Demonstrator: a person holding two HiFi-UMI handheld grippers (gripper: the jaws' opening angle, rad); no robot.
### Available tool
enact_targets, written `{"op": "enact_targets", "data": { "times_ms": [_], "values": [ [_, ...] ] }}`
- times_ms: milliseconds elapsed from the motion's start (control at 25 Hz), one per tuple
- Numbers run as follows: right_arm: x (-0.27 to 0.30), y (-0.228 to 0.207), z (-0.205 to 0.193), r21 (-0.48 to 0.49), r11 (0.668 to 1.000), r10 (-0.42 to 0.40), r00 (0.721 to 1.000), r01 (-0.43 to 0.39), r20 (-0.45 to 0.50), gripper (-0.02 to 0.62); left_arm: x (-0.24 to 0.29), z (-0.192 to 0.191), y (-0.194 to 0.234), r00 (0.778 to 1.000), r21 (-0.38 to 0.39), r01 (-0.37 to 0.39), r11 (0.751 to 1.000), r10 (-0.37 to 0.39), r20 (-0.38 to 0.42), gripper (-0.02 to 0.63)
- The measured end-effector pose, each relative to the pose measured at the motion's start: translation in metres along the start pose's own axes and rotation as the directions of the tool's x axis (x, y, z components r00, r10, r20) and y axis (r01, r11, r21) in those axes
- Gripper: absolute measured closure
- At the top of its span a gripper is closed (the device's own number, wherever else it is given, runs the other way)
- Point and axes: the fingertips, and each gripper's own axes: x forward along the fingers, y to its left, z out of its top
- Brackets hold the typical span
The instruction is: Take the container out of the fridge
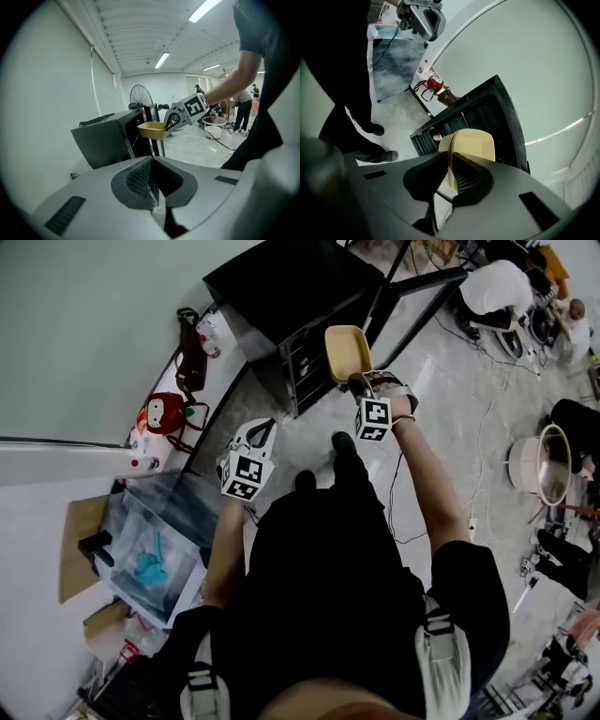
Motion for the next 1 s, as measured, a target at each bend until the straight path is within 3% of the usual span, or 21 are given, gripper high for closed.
{"op": "enact_targets", "data": {
  "times_ms": [1000],
  "values": [
    [-0.022, 0.042, 0.010, 0.058, 0.998, 0.013, 1.000, -0.011, -0.025, 0.568, -0.013, -0.014, -0.015, 0.999, 0.010, 0.041, 0.999, -0.041, 0.012, 0.586]
  ]
}}
